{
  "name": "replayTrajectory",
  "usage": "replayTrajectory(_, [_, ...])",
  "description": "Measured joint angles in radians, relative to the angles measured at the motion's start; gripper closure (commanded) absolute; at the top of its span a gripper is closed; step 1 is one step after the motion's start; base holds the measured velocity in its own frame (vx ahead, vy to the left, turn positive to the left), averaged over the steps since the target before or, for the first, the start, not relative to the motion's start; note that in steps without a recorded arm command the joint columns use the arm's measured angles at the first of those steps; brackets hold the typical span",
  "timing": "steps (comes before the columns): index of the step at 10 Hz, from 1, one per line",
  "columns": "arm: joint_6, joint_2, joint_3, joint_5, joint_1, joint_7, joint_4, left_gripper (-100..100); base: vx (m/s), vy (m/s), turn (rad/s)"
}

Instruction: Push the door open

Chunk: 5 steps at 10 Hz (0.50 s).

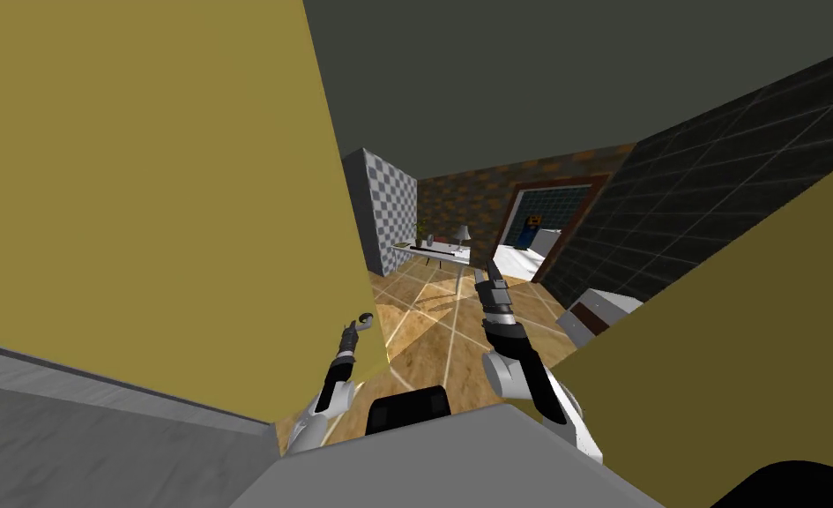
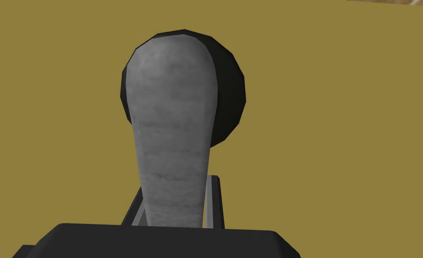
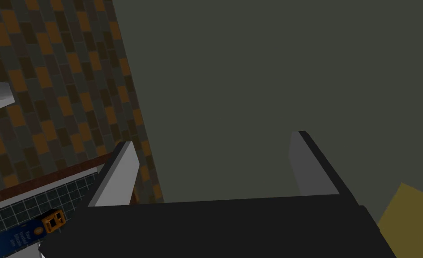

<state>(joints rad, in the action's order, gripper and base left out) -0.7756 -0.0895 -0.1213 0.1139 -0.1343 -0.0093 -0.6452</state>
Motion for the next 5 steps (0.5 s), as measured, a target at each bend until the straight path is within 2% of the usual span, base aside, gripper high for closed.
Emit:
replayTrajectory(2, [-0.007,-0.002,-0.013,0.008,-0.003,-0.005,0.011,100,0.175,-0.094,0.137])
replayTrajectory(3, [-0.003,-0.003,-0.017,0.010,0.005,-0.006,-0.001,100,0.184,-0.097,0.124])
replayTrajectory(5, [-0.023,-0.012,-0.030,0.019,-0.018,-0.003,0.048,100,0.202,-0.088,0.142])
